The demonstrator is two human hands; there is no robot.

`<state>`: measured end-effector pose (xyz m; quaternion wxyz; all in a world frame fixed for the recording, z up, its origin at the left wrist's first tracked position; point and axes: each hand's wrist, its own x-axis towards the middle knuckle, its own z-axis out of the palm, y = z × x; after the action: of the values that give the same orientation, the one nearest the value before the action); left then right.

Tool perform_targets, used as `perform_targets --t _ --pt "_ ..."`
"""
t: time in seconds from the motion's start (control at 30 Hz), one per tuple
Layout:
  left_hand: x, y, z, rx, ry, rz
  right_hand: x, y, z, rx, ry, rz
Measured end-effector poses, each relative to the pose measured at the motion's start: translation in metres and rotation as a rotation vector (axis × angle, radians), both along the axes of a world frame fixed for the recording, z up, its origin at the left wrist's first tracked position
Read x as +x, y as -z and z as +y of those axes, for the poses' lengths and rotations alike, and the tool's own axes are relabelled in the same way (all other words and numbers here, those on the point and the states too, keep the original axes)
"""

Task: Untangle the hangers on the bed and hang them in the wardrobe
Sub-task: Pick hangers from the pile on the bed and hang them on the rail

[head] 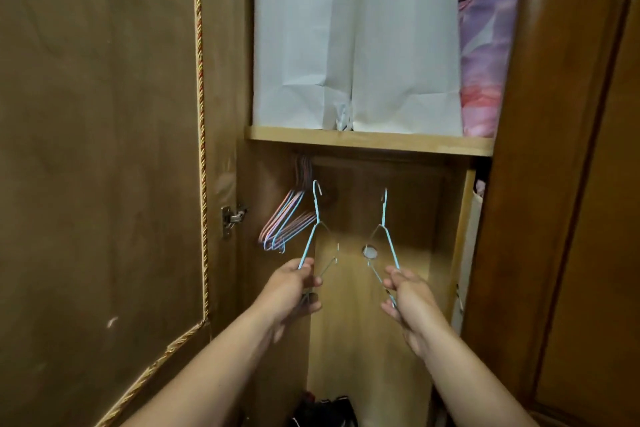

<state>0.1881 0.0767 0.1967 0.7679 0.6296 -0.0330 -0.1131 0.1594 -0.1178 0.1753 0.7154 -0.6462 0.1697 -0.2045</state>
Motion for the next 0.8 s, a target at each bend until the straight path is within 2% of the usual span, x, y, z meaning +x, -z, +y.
perform_targets --t 0.23,0.43,0.57,0.8 --pt "0.113 -0.036 -0.035 0.140 -0.011 -0.203 0.043 -0.011 -0.005 -0.086 0.032 -0.039" --pt "0.185 -0.054 -0.039 0.260 0.028 -0.231 0.082 -0.006 0.003 -0.105 0.084 -0.027" --pt "0.205 -0.043 -0.030 0.308 0.045 -0.161 0.098 0.000 0.002 -0.128 0.073 -0.027" --pt "0.208 -0.024 -0.015 0.460 0.017 -0.173 0.106 -0.022 0.022 -0.232 0.053 -0.059"
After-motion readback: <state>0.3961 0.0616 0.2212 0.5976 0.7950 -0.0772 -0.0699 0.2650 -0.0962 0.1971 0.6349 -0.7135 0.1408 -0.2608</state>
